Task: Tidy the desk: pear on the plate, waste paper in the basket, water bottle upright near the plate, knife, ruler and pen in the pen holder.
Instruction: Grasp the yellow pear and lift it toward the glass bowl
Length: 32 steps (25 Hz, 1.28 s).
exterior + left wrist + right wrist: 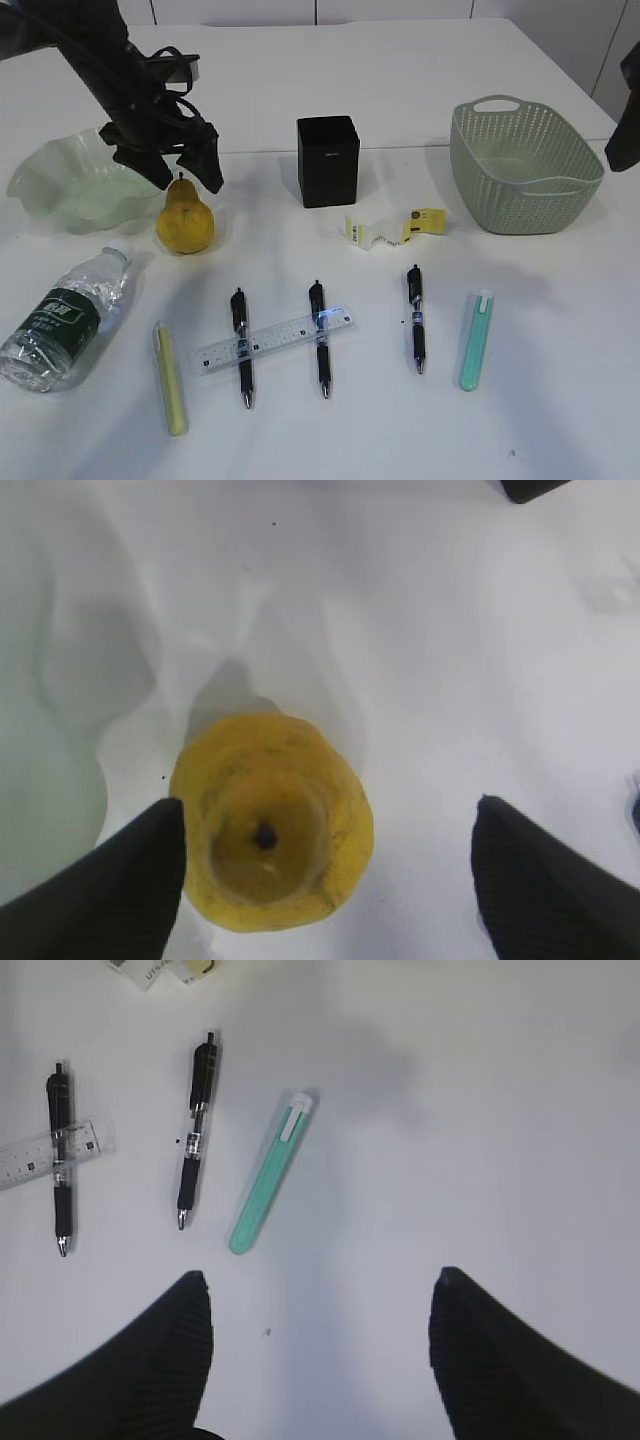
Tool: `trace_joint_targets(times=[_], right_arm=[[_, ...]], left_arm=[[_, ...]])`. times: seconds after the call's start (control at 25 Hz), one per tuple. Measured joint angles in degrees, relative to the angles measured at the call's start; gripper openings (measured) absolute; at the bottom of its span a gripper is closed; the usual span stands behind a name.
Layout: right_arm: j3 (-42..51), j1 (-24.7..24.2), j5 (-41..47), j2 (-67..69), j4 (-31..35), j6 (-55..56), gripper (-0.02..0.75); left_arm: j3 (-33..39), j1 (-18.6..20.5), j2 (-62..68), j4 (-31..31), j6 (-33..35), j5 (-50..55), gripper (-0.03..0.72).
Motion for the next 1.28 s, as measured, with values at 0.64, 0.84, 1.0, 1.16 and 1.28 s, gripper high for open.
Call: trace_joint_targets(times=[0.64,0.84,1.0,1.16,1.28], right_arm=[[-5.1,0.0,0.3,0.0,0.3,0.0,0.532],[-5.1,0.0,0.3,0.0,0.4,0.0,0.532],[-5.1,0.0,0.3,0.0,0.4,0.0,0.532],[-5.1,0.0,0.3,0.0,0.4,0.0,0.532],[-5.1,0.0,0.3,0.0,0.4,0.0,0.532]], left_arm=[[0.0,0.0,1.0,0.2,0.0,2.5,0.629],[0.0,0.0,1.0,0.3,0.0,2.5,0.626],[0.0,0.0,1.0,0.3,0.0,2.4,0.625],[0.0,0.0,1.6,0.3,0.0,2.3,0.621],[0.0,0.0,2.4,0.3,0.0,2.3,0.62]])
